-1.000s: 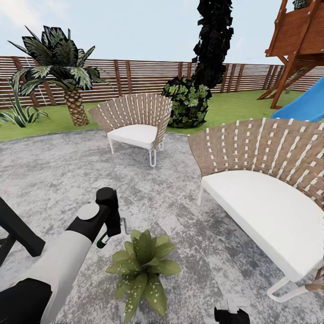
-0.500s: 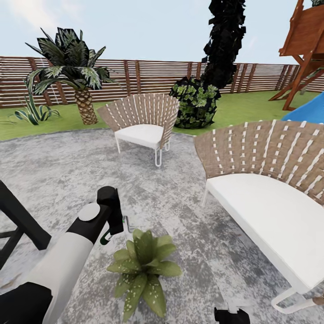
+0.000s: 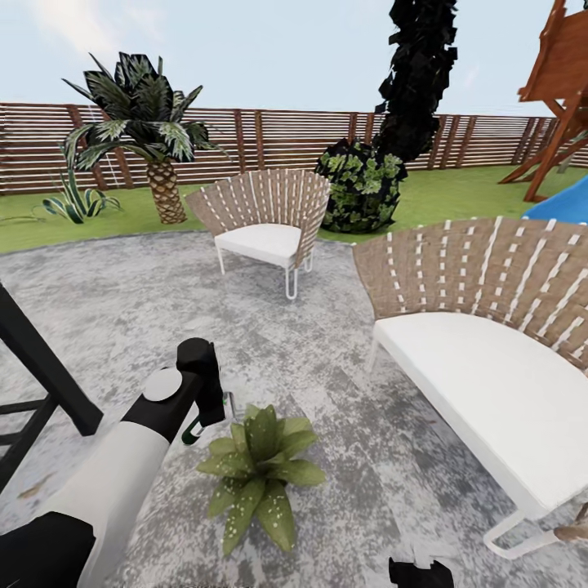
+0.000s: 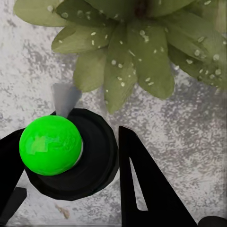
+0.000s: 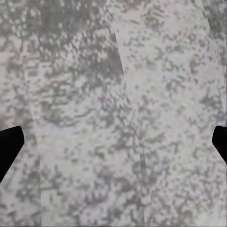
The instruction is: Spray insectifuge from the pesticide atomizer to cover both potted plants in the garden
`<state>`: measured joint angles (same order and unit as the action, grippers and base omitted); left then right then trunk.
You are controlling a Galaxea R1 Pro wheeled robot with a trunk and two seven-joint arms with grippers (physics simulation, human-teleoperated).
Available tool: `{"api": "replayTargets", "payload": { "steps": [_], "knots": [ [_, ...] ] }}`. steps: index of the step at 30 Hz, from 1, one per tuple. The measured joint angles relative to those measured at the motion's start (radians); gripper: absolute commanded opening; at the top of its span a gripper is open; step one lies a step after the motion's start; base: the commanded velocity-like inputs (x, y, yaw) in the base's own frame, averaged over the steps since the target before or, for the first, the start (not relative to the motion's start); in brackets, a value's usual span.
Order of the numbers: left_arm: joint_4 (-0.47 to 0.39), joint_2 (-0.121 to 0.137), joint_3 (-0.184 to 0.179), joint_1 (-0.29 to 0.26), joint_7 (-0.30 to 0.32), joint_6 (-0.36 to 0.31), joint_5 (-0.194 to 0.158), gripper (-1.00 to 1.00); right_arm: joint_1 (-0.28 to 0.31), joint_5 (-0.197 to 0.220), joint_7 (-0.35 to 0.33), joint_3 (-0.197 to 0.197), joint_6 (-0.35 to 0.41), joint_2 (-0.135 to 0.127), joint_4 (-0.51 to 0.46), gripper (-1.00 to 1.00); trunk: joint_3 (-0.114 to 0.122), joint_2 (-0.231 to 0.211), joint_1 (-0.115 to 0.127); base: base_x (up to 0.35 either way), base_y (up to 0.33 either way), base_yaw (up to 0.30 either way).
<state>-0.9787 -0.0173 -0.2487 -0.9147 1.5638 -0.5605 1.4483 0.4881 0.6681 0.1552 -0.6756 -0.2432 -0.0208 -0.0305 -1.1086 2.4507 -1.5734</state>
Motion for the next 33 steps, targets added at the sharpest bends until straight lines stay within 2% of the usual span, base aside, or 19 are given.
{"api": "replayTargets", "payload": {
  "steps": [6,10,13,15,16,18,20,25,30,33],
  "knots": [
    [0.005,0.001,-0.003,0.001,0.000,-0.001,0.004,-1.00,0.000,0.000,0.000,0.000,0.000,0.000,0.000,1.00,0.000,0.000,0.000,0.223,0.000,0.112],
    [0.002,-0.002,-0.001,0.003,0.000,-0.001,0.028,-1.00,0.000,0.000,-0.001,0.000,0.000,-0.002,0.000,1.00,0.000,0.000,0.000,0.055,0.000,0.007],
    [0.001,-0.033,0.000,0.008,0.000,-0.001,0.076,-1.00,0.000,-0.001,-0.001,0.000,0.001,-0.008,0.000,1.00,0.000,0.000,0.000,0.005,0.000,0.001],
    [0.003,-0.061,0.001,0.008,0.000,-0.002,0.109,-1.00,0.000,-0.001,-0.001,0.000,0.002,-0.010,0.000,1.00,0.000,0.000,0.000,0.001,0.000,0.000],
    [0.005,-0.086,0.001,0.009,0.000,-0.002,0.120,-1.00,0.000,-0.001,-0.001,0.000,0.003,-0.011,0.000,1.00,0.000,0.000,0.000,0.000,0.000,0.000],
    [0.009,-0.111,0.001,0.009,0.000,-0.004,0.126,-1.00,0.000,-0.001,-0.001,0.000,0.003,-0.011,0.000,1.00,0.000,0.000,0.000,0.000,0.000,0.000],
    [0.012,-0.120,0.001,0.009,0.000,-0.012,0.128,-1.00,0.000,-0.001,-0.001,0.000,0.002,-0.011,0.000,1.00,0.000,0.000,0.000,0.000,0.000,0.000],
    [0.011,-0.117,0.004,0.010,0.000,-0.016,0.128,-1.00,0.000,-0.001,-0.001,0.000,0.002,-0.011,0.000,1.00,0.000,0.000,0.000,0.000,0.000,0.000],
    [0.011,-0.095,0.007,0.010,0.000,-0.017,0.127,-1.00,0.000,-0.001,0.000,0.000,0.001,-0.011,0.000,1.00,0.000,0.000,0.000,0.000,0.000,0.000],
    [0.014,-0.104,0.001,0.026,-0.001,-0.018,0.126,-1.00,0.000,-0.002,0.000,0.000,0.000,-0.011,0.000,1.00,0.000,0.000,0.000,0.000,-0.048,0.000]
  ]
}}
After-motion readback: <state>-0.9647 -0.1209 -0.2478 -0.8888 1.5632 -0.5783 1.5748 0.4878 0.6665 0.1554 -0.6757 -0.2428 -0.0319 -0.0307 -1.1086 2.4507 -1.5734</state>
